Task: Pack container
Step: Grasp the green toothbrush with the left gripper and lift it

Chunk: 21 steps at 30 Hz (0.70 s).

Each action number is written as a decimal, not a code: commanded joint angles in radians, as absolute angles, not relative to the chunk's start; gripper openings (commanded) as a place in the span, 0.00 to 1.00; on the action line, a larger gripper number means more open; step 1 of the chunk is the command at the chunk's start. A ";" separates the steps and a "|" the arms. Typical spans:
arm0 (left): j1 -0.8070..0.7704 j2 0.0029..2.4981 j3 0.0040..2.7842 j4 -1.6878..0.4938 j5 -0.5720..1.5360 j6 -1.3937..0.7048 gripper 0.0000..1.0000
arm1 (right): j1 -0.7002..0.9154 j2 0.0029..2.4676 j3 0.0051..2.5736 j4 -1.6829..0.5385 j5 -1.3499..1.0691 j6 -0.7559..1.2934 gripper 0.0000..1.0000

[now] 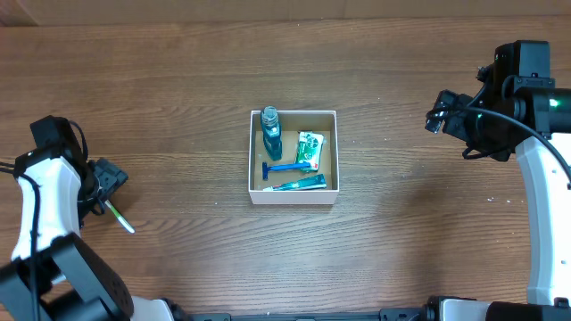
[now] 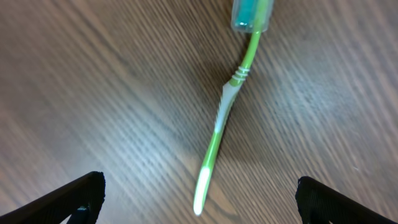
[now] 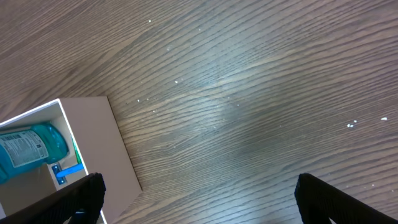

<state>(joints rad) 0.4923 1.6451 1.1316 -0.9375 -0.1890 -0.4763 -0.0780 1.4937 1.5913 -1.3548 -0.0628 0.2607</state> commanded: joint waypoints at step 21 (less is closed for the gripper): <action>0.512 2.040 1.119 -0.784 -0.032 -0.212 0.70 | -0.080 1.489 1.590 -1.349 -0.054 0.253 1.00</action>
